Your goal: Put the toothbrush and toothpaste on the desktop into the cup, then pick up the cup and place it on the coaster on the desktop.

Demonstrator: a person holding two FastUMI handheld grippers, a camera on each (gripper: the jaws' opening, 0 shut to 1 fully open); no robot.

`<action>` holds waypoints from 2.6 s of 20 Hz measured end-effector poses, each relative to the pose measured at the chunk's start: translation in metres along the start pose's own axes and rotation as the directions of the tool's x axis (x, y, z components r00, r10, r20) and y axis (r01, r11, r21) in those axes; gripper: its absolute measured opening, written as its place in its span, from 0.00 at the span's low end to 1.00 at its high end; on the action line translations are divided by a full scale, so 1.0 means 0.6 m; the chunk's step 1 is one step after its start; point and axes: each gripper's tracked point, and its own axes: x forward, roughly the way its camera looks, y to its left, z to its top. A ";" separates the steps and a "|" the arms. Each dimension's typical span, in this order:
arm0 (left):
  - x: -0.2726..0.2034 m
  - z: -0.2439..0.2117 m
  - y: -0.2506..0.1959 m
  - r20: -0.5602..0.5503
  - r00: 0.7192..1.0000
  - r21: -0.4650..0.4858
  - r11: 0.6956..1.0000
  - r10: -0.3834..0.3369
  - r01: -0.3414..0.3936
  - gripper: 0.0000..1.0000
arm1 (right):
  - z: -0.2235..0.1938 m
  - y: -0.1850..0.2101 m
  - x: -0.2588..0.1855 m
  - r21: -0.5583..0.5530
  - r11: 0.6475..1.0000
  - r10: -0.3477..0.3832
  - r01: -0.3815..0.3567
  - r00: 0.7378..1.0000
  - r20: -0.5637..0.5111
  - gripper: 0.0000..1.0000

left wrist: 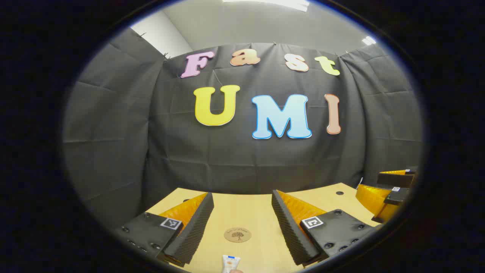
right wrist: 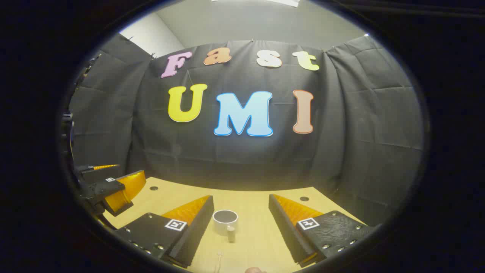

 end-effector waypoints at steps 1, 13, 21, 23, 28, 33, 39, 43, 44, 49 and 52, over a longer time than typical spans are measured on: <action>0.003 -0.001 -0.002 -0.002 1.000 0.003 1.000 -0.001 0.001 0.99 | -0.002 0.002 0.000 0.002 1.000 0.002 -0.002 1.000 -0.003 0.90; 0.012 -0.016 0.000 -0.021 1.000 0.007 1.000 0.007 -0.006 0.99 | -0.012 0.008 0.006 0.020 1.000 0.011 -0.011 0.999 -0.036 0.90; 0.022 -0.094 0.003 -0.165 0.986 0.016 1.000 -0.007 0.010 1.00 | -0.073 0.017 0.013 0.026 1.000 0.018 -0.014 0.982 -0.190 0.92; 0.026 -0.123 0.005 -0.225 0.974 0.014 1.000 -0.016 0.019 1.00 | -0.099 0.018 0.015 0.025 1.000 0.022 -0.016 0.966 -0.256 0.90; 0.029 -0.187 0.003 -0.355 0.934 0.005 1.000 -0.026 0.029 0.99 | -0.165 0.034 0.012 0.033 0.998 0.054 -0.044 0.911 -0.409 0.91; 0.027 -0.253 0.010 -0.487 0.873 -0.009 1.000 -0.016 0.013 0.99 | -0.202 0.051 0.014 0.045 0.996 0.088 -0.075 0.865 -0.493 0.91; 0.010 -0.350 0.014 -0.668 0.744 -0.036 0.999 -0.025 0.002 0.99 | -0.255 0.062 0.002 0.051 0.994 0.109 -0.099 0.775 -0.622 0.91; -0.001 -0.395 0.028 -0.752 0.659 -0.007 1.000 -0.010 0.007 0.99 | -0.301 0.069 -0.012 0.055 0.993 0.109 -0.101 0.690 -0.715 0.91; -0.003 -0.404 0.032 -0.771 0.637 -0.005 1.000 -0.009 0.008 0.99 | -0.309 0.072 -0.016 0.058 0.993 0.109 -0.099 0.667 -0.737 0.91; -0.028 -0.465 0.035 -0.864 0.503 -0.015 1.000 -0.020 0.015 0.99 | -0.364 0.075 -0.034 0.069 0.993 0.110 -0.094 0.557 -0.823 0.92; -0.041 -0.493 0.044 -0.901 0.433 -0.017 1.000 -0.022 0.015 0.99 | -0.393 0.080 -0.045 0.067 0.993 0.108 -0.102 0.483 -0.869 0.92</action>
